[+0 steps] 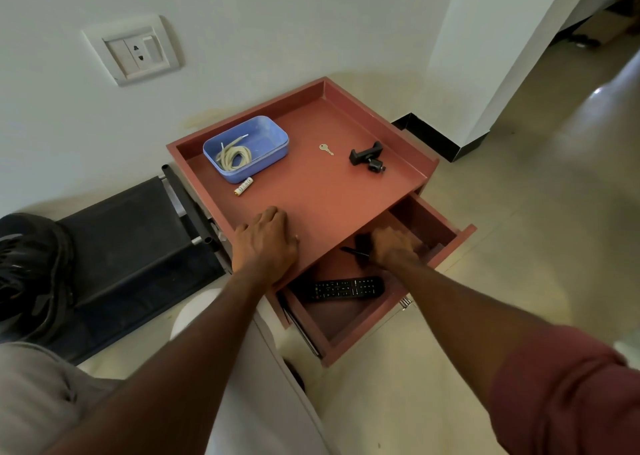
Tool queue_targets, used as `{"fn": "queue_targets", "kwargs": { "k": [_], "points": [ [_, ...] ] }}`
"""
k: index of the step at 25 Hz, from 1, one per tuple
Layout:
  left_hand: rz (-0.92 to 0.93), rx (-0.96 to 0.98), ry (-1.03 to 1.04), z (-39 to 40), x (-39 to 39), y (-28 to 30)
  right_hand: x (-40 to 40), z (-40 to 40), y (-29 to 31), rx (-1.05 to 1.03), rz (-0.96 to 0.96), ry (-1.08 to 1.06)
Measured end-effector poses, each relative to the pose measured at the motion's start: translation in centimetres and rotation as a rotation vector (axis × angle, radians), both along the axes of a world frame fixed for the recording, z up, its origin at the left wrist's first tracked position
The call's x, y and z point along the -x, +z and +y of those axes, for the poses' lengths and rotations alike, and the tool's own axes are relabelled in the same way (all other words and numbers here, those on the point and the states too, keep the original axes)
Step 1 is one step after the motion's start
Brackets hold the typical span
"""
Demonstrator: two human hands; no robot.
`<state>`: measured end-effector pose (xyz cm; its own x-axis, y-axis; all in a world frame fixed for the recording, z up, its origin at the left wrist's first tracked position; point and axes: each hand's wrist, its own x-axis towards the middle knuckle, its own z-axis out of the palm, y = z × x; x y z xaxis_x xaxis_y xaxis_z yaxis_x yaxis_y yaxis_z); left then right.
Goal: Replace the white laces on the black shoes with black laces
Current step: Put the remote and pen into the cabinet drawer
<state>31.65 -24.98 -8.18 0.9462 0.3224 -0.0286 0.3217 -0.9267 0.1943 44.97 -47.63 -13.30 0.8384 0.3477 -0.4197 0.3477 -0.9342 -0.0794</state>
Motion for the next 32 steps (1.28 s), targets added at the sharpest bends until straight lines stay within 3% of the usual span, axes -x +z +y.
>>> {"fn": "queue_targets", "kwargs": {
  "k": [6, 12, 15, 17, 24, 27, 32],
  "points": [
    [0.007, 0.009, -0.001, 0.1, 0.0, 0.1, 0.5, 0.0, -1.2, -0.052, 0.008, -0.081],
    [0.018, -0.052, 0.031, -0.3, 0.2, 0.5, 2.3, -0.7, 3.2, -0.371, -0.329, -0.273],
    [0.043, -0.077, 0.044, -0.4, 0.1, 0.4, 1.3, 0.3, 5.6, -0.613, -0.503, -0.221],
    [0.038, -0.069, 0.025, -0.3, 0.0, 0.4, -0.9, 1.5, 6.9, -0.636, -0.565, -0.143],
    [0.106, -0.045, -0.085, 0.1, -0.2, 0.0, -10.6, 5.1, 6.1, -0.299, -0.389, 0.077],
    [0.105, -0.037, -0.075, 0.0, -0.3, 0.0, -11.9, 5.2, 4.6, -0.385, -0.311, 0.095],
    [0.106, -0.027, -0.065, -0.1, -0.2, -0.1, -7.4, 3.2, 4.3, -0.542, -0.364, -0.031]
  ]
}}
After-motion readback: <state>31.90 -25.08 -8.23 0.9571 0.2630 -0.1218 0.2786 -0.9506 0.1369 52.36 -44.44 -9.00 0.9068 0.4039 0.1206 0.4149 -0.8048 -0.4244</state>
